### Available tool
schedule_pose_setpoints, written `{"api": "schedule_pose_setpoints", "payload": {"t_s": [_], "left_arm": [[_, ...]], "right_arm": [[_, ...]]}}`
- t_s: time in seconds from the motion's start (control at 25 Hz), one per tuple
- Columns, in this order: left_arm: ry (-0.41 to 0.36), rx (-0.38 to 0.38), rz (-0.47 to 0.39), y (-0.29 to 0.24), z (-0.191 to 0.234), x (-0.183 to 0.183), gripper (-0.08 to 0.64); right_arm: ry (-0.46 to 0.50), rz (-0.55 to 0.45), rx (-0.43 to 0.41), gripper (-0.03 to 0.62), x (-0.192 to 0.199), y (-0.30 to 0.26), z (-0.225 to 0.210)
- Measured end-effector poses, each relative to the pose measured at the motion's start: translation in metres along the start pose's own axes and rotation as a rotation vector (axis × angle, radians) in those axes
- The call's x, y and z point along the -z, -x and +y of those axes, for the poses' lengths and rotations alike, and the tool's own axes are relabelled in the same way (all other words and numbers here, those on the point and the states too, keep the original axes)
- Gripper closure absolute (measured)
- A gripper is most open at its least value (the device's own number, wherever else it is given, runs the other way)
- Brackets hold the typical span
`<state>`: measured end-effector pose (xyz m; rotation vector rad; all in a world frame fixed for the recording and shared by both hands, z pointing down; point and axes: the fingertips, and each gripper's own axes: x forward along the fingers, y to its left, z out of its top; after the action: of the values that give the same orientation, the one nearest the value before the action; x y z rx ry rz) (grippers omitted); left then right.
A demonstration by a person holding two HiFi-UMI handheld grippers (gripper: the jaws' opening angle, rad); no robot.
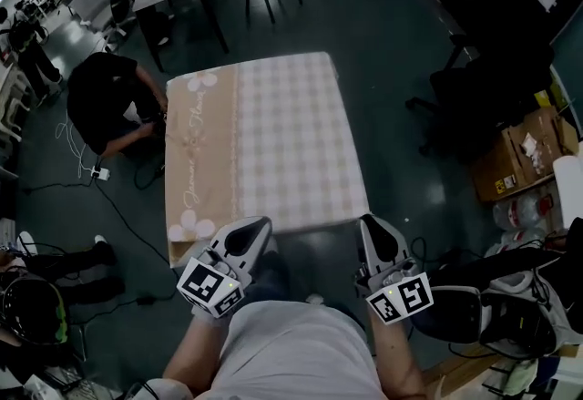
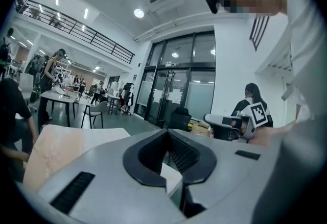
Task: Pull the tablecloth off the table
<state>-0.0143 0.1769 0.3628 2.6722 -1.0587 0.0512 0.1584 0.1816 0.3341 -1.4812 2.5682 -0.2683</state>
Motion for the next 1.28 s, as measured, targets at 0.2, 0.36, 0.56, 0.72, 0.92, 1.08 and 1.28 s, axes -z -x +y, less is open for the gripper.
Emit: {"api": "schedule_pose_setpoints", "payload": {"t_s": [0.2, 0.36, 0.56, 0.72, 0.92, 1.08, 1.28], "left_arm": [[0.025, -0.020, 0.007, -0.017, 0.076, -0.013, 0.549], [0.048, -0.045, 0.024, -0.020, 0.132, -0.016, 0.548], [0.033, -0.074, 0.061, -0.019, 0.196, -0.009, 0.548], [0.028, -0.106, 0.105, -0.014, 0.244, 0.008, 0.548], [0.020, -0.137, 0.173, -0.022, 0.281, 0.027, 0.548], [0.009, -0.144, 0.259, -0.039, 0.297, 0.051, 0.502], [0.034, -0.143, 0.349, -0.079, 0.307, 0.079, 0.407]], "right_arm": [[0.008, 0.022, 0.022, 0.560, 0.001, -0.064, -0.002], [0.021, 0.040, 0.046, 0.560, 0.002, -0.106, -0.001], [0.055, 0.088, 0.075, 0.560, 0.014, -0.152, 0.000], [0.076, 0.135, 0.086, 0.560, 0.029, -0.182, 0.002], [0.078, 0.168, 0.091, 0.560, 0.040, -0.202, -0.003], [0.070, 0.196, 0.089, 0.560, 0.049, -0.210, -0.010], [0.054, 0.221, 0.104, 0.560, 0.050, -0.207, -0.039]]}}
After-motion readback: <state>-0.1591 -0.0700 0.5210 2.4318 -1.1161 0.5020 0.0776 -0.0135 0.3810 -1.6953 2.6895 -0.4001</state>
